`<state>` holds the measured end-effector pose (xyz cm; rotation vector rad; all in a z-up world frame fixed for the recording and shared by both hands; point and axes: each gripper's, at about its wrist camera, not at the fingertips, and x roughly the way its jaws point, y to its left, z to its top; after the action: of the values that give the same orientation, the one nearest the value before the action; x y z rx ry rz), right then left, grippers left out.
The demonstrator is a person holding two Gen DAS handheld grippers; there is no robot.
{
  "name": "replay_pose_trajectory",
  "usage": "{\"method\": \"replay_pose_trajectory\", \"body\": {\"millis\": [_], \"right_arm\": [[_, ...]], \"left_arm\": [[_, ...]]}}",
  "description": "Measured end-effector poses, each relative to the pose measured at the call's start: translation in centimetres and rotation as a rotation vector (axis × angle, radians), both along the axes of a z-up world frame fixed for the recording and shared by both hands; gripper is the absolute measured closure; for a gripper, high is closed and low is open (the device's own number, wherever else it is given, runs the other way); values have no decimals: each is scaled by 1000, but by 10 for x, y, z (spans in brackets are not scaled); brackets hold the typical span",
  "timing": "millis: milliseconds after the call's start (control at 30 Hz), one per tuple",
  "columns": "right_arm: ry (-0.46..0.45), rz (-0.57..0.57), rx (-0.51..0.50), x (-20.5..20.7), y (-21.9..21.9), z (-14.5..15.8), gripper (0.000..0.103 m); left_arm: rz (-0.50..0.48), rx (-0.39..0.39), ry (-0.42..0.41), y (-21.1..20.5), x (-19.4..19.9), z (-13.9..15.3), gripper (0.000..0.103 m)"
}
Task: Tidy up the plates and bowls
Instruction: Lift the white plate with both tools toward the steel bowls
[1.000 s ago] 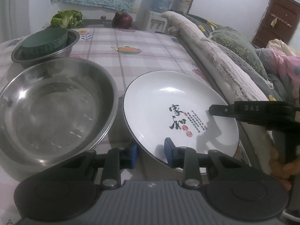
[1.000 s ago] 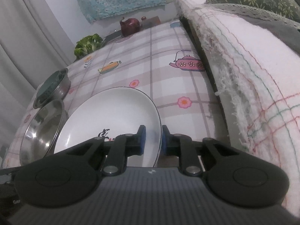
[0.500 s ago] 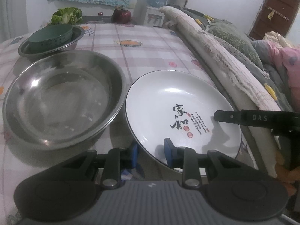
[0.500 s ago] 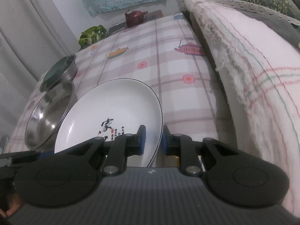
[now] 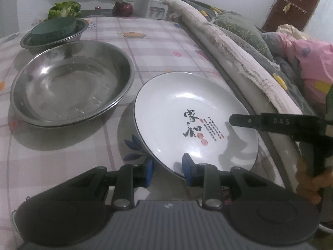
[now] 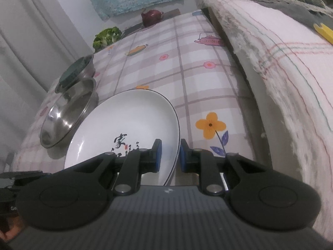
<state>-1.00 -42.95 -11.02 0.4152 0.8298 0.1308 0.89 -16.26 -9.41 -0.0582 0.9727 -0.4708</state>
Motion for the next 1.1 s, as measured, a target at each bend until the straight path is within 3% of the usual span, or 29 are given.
{"method": "replay_pose_trajectory", "body": {"millis": [400, 767, 1100], "right_arm": [[-4, -70, 54, -26, -5, -4, 85], [-2, -62, 47, -17, -1, -4, 85], [-3, -66, 38, -21, -1, -5, 85]], "left_arm": [[17, 59, -66, -4, 25, -4, 73], [-41, 42, -15, -4, 8, -1, 72], [-21, 85, -60, -7, 21, -3, 72]]}}
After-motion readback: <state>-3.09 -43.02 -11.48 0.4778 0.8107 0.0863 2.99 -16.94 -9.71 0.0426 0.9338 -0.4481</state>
